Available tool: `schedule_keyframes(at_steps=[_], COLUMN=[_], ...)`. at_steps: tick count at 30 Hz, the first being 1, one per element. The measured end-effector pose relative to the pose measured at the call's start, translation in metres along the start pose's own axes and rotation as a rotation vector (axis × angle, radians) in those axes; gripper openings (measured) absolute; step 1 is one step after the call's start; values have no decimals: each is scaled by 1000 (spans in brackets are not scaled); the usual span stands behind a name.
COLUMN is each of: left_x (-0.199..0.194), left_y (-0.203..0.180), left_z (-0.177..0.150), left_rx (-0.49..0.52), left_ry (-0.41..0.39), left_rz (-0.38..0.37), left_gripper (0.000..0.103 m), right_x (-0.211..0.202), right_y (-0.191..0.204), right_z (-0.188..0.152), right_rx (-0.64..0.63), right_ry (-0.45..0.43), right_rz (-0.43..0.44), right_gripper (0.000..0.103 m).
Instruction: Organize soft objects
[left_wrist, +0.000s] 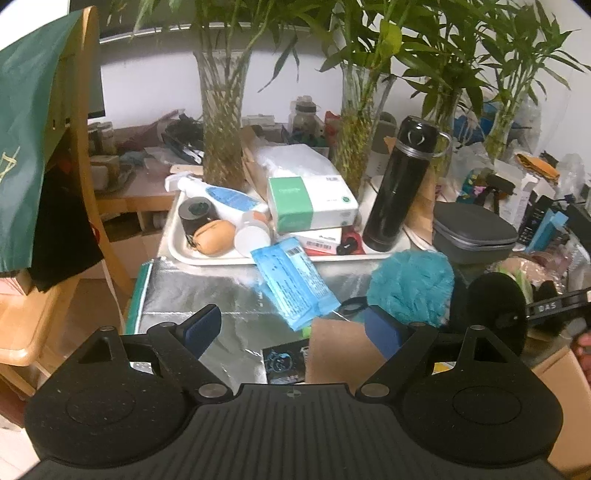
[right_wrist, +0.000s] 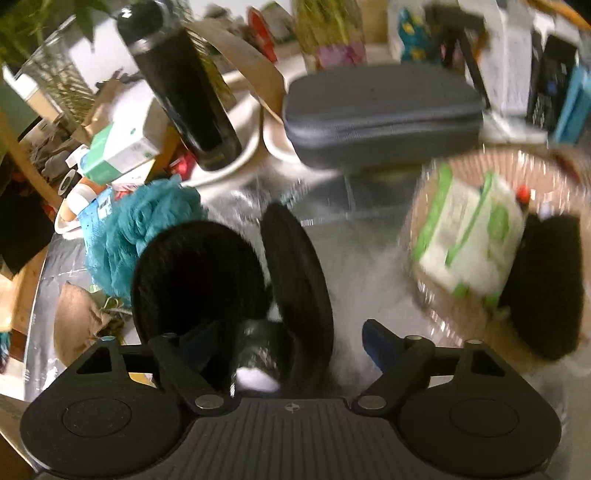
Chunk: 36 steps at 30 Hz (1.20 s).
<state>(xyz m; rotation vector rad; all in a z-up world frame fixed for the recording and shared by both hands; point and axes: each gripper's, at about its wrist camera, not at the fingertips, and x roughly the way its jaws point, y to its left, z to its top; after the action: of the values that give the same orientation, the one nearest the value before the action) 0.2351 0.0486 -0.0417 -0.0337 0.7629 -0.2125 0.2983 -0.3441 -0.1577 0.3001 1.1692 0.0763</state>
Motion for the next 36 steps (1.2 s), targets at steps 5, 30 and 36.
schedule_keyframes(at_steps=[5,30,36], left_x=[2,8,11], left_y=[-4,7,1], left_z=[0,2,5], left_rx=[6,-17,46], left_ry=[6,18,16], left_rz=[-9,-10,-33], left_gripper=[86,86,86], right_x=[11,-62,-78], right_y=[-4,-2,3], right_z=[-11,-1,4], right_rx=[40,83,57], right_ry=[52,-248,-327], right_rz=[-11,141,155], right_gripper=[68,12,12])
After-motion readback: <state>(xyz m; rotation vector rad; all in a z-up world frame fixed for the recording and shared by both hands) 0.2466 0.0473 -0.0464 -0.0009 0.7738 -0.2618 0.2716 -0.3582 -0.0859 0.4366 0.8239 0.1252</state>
